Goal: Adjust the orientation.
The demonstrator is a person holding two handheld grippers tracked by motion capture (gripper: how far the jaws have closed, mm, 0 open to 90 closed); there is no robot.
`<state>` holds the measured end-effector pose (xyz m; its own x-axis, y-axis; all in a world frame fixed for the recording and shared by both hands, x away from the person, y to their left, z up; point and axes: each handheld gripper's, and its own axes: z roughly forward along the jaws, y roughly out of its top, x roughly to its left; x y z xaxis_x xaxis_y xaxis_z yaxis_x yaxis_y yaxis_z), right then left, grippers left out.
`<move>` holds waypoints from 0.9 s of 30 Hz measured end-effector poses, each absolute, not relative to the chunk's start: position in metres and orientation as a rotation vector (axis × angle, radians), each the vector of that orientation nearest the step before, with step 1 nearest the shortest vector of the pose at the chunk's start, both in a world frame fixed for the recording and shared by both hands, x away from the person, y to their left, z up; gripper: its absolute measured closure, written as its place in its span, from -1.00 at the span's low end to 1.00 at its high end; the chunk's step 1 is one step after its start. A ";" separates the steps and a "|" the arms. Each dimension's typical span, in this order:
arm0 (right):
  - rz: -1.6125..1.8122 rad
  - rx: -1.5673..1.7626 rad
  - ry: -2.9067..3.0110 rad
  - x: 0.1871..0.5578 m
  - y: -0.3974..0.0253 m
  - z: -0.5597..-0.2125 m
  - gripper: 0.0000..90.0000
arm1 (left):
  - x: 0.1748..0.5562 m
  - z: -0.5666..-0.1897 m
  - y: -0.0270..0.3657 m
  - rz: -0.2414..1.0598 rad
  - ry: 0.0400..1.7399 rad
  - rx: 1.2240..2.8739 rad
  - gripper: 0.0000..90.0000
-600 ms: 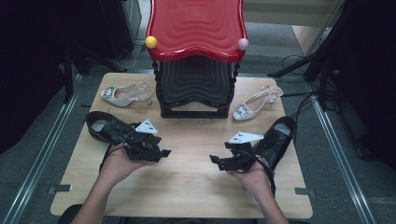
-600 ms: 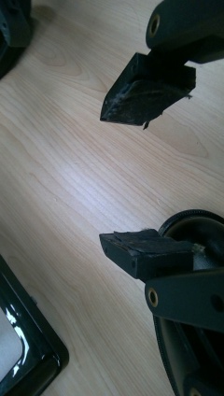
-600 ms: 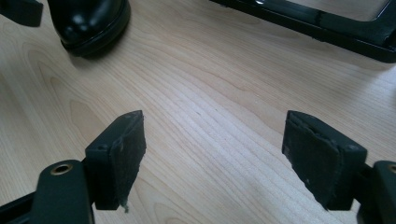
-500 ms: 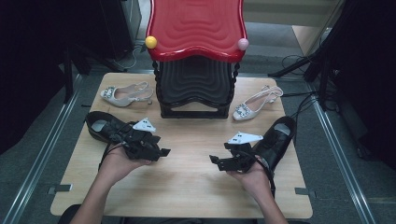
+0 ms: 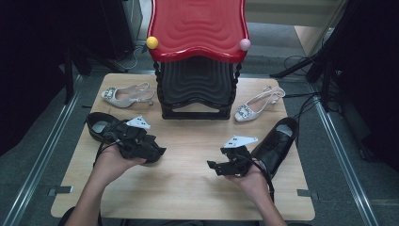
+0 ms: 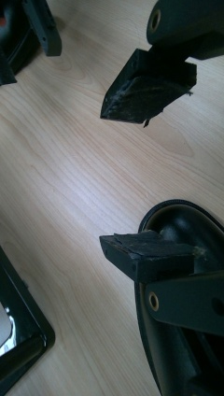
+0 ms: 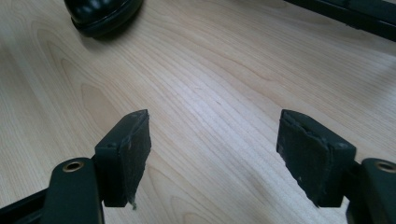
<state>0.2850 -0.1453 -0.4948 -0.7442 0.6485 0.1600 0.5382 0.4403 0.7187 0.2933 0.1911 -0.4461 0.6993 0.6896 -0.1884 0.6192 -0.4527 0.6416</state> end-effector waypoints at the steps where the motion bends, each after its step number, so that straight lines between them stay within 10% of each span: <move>1: 1.189 1.060 2.549 0.285 -0.144 -0.495 -0.39 | 0.294 -0.445 0.194 0.130 1.003 2.189 -0.25; 27: 1.167 0.998 2.608 0.287 -0.128 -0.498 -0.33 | 0.284 -0.422 0.258 0.273 1.162 2.117 -0.16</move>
<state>0.2874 -0.1280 -0.4979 -0.7765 0.6109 0.1544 0.5222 0.4867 0.7003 0.2839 0.2580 -0.4223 0.5760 0.8053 -0.1400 0.6588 -0.3560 0.6628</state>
